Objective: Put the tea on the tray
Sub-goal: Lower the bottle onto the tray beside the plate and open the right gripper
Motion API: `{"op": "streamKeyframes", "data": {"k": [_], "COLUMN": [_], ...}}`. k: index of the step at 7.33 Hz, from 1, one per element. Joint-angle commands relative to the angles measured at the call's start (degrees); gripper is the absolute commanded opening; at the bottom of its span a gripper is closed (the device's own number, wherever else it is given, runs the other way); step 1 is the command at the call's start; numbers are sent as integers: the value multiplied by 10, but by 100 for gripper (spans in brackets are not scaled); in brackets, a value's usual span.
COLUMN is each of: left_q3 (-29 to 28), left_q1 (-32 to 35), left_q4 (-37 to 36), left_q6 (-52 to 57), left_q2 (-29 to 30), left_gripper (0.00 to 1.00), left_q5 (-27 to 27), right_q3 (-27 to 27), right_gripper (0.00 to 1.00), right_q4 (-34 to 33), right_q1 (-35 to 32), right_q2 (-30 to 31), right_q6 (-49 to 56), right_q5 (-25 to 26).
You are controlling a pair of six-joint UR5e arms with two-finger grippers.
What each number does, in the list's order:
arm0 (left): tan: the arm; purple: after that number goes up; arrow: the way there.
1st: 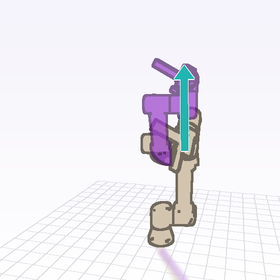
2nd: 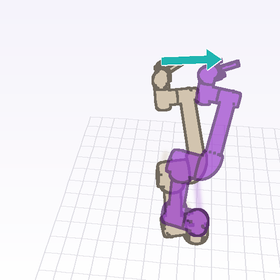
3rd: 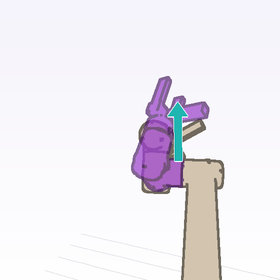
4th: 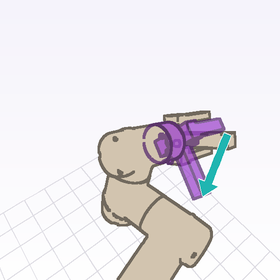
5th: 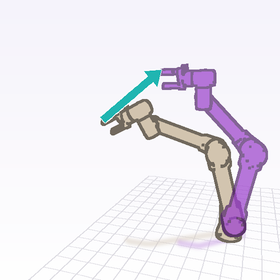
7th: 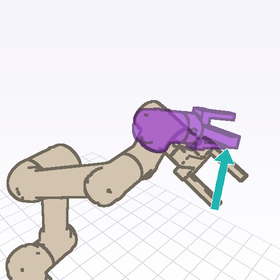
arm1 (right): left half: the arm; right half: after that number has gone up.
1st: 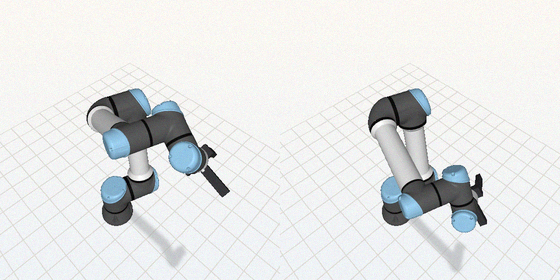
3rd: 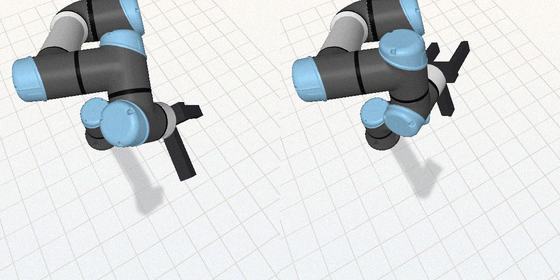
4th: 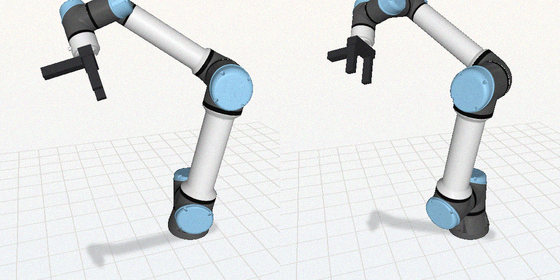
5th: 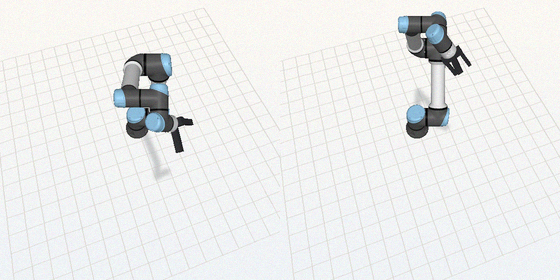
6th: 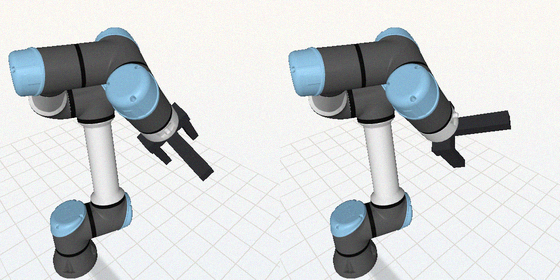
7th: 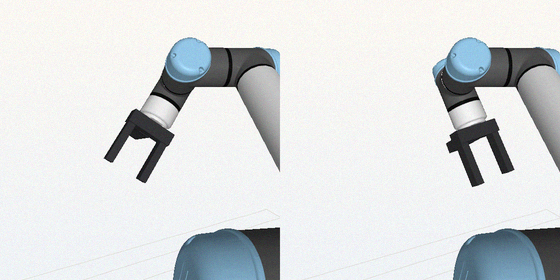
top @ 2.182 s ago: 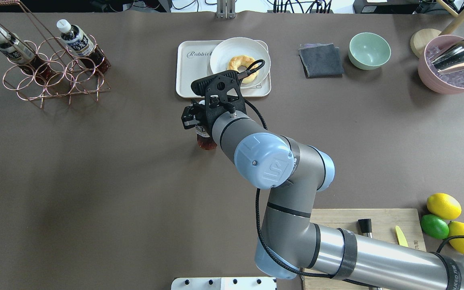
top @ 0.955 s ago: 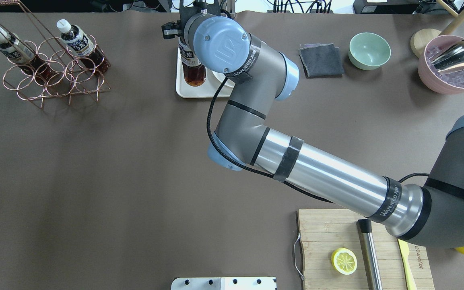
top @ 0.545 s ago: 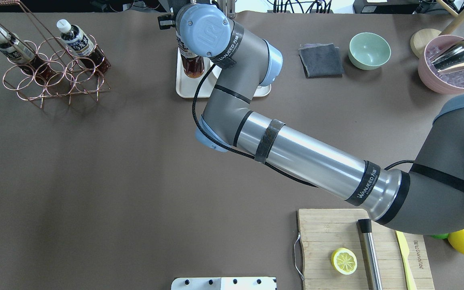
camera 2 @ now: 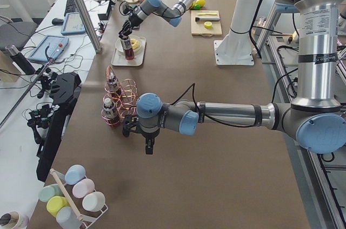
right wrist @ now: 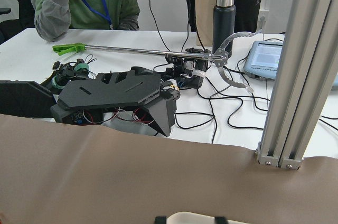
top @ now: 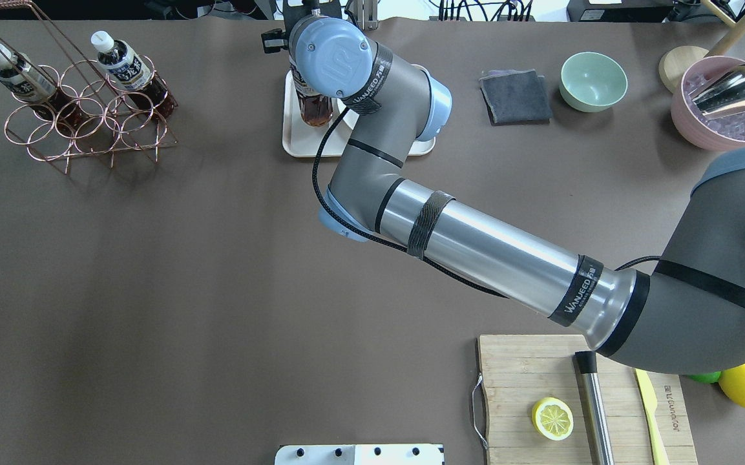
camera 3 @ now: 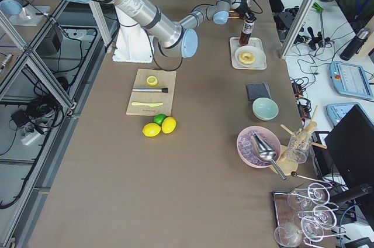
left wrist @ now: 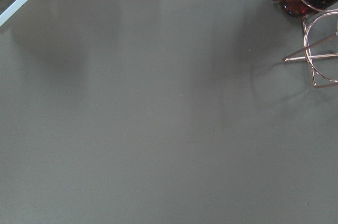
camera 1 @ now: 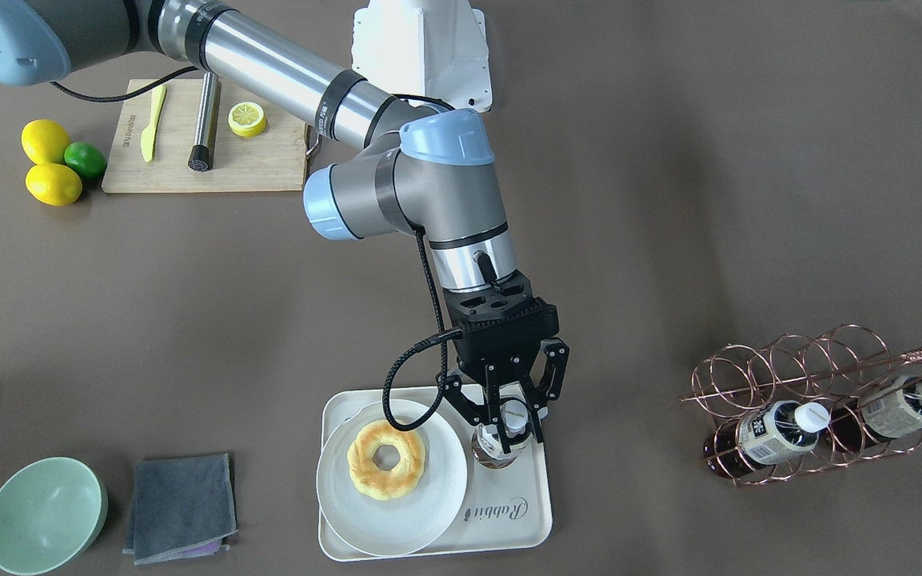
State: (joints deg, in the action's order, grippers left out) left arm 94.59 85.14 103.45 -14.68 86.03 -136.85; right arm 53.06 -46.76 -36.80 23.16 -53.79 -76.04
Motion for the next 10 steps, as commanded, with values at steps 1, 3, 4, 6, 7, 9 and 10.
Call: {"op": "streamKeyframes", "data": {"k": [1, 3, 4, 6, 7, 9, 10], "left_q3": [1, -1, -1, 0, 1, 10, 16], "left_q1": [0, 0, 0, 0, 0, 1, 5], "left_q4": [1, 1, 1, 1, -2, -4, -4], "left_q6": [0, 0, 0, 0, 0, -1, 0], "left_q2": [0, 0, -1, 0, 1, -3, -8], "left_gripper": [99, 99, 99, 99, 99, 99, 99], "left_q5": [0, 0, 0, -2, -3, -5, -4], "right_q3": [-2, -1, 0, 12, 30, 150, 241], "right_gripper": [0, 65, 99, 100, 100, 100, 100], "right_q4": [3, 3, 3, 3, 0, -8, -43], "right_q1": [1, 1, 2, 1, -5, -23, -25], "right_q2": [1, 1, 2, 2, 3, 86, 162], "right_q6": [0, 1, 2, 2, -1, -29, -108], "right_q5": [0, 0, 0, -2, -8, -92, -105]}}
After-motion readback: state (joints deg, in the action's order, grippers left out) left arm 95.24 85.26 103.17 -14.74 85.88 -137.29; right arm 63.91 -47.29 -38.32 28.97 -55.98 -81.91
